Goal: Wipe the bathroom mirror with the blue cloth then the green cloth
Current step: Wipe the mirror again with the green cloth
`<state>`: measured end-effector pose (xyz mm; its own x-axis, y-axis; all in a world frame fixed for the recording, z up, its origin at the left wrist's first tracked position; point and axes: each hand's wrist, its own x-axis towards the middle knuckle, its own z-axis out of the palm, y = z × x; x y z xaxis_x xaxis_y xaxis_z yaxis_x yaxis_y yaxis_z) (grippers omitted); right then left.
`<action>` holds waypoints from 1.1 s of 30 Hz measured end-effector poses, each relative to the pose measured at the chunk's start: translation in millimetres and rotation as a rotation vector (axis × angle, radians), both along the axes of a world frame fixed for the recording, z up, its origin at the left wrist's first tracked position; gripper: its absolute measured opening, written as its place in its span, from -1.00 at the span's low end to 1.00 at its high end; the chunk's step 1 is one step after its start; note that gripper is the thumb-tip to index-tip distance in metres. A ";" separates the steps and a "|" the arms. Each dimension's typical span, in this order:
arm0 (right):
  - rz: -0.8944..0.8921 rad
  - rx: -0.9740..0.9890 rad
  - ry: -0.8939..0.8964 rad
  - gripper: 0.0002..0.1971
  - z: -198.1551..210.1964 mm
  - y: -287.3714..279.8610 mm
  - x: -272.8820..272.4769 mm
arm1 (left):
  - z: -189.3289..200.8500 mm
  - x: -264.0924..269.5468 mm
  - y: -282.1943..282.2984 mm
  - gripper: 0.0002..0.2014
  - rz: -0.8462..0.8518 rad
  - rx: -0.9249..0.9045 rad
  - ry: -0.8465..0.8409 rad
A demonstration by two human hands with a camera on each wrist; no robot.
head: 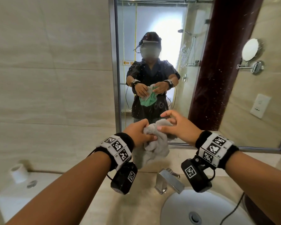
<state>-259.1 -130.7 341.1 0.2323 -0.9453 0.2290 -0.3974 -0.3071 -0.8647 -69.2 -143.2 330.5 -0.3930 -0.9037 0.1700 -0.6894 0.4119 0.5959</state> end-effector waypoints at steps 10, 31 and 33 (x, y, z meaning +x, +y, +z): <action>-0.052 -0.190 0.217 -0.74 5.2 7.4 -10.8 | 4.2 25.4 -0.1 -0.59 0.127 0.052 -0.163; -0.164 -0.220 0.386 -0.96 -20.1 -10.0 6.9 | 10.6 20.6 4.5 -0.75 -0.046 -0.163 -0.094; -0.268 -0.201 0.282 -0.97 -18.9 -16.0 2.0 | 7.3 26.4 4.4 -0.75 -0.079 -0.116 -0.215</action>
